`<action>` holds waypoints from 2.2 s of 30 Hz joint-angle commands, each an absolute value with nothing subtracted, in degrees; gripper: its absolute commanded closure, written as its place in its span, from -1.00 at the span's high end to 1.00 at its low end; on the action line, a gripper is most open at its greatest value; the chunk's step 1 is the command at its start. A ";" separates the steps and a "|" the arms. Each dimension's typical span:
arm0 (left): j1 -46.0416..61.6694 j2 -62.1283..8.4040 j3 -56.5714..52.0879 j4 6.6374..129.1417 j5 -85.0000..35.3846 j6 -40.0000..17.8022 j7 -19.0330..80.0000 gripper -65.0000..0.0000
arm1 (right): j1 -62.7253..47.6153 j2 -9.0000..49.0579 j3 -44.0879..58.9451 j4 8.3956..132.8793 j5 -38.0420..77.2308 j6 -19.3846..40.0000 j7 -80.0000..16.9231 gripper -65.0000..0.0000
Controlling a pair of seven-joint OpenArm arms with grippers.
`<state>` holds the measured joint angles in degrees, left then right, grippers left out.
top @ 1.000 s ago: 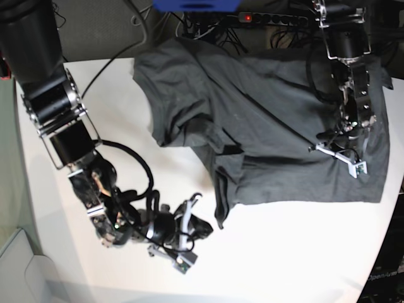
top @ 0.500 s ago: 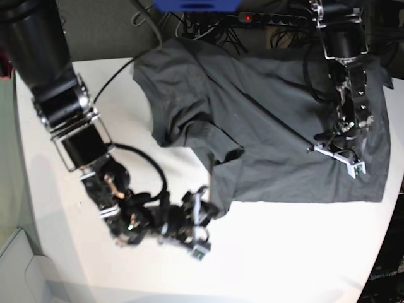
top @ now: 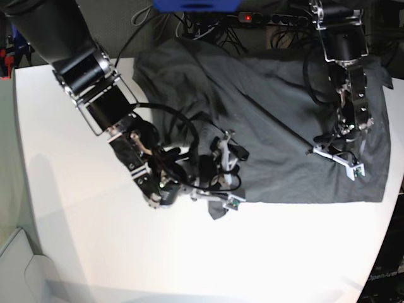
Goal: Layout the t-shirt on the table in an organized manner, then fold the t-shirt properly
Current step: 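Move the right gripper back toward the t-shirt to regrasp, then grasp the grey t-shirt hem with the right gripper and drag it outward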
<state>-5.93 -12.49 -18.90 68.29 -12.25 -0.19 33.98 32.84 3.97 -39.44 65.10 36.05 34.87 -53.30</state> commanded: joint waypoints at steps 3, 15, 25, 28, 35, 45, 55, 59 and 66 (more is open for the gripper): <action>-6.46 -12.70 -18.95 68.53 -12.53 -0.22 35.21 -1.00 | 34.42 5.32 -36.09 66.07 36.79 31.69 -52.35 0.13; -6.46 -12.70 -18.95 68.53 -12.62 -0.22 35.21 -1.00 | 29.85 5.32 -26.95 66.07 36.79 28.70 -52.00 0.49; -6.46 -12.70 -18.77 68.53 -12.44 -0.22 35.21 -1.00 | 27.82 5.41 -26.95 61.93 36.70 28.70 -45.67 0.49; -6.46 -12.70 -18.68 68.53 -12.18 -0.22 35.21 -1.00 | 27.82 5.32 -26.86 60.09 36.79 28.70 -43.65 0.49; -6.46 -12.70 -18.77 68.53 -12.18 -0.22 35.21 -1.00 | 27.74 4.26 -26.86 60.00 36.79 28.70 -41.80 0.37; -6.20 -12.79 -18.95 68.53 -12.18 -0.22 35.21 -1.00 | 27.74 2.42 -26.86 59.91 36.70 28.70 -41.71 0.14; -6.20 -12.79 -18.95 68.53 -12.18 -0.22 35.21 -1.00 | 28.00 1.63 -26.86 54.11 36.70 28.53 -37.14 -0.48; -6.20 -12.79 -18.95 68.53 -12.18 -0.22 35.21 -1.00 | 28.79 1.63 -26.95 51.12 36.79 28.53 -35.30 -0.49; -6.29 -12.79 -18.95 68.53 -12.18 -0.22 35.21 -1.00 | 29.05 1.63 -26.95 51.12 36.79 28.53 -34.68 -0.71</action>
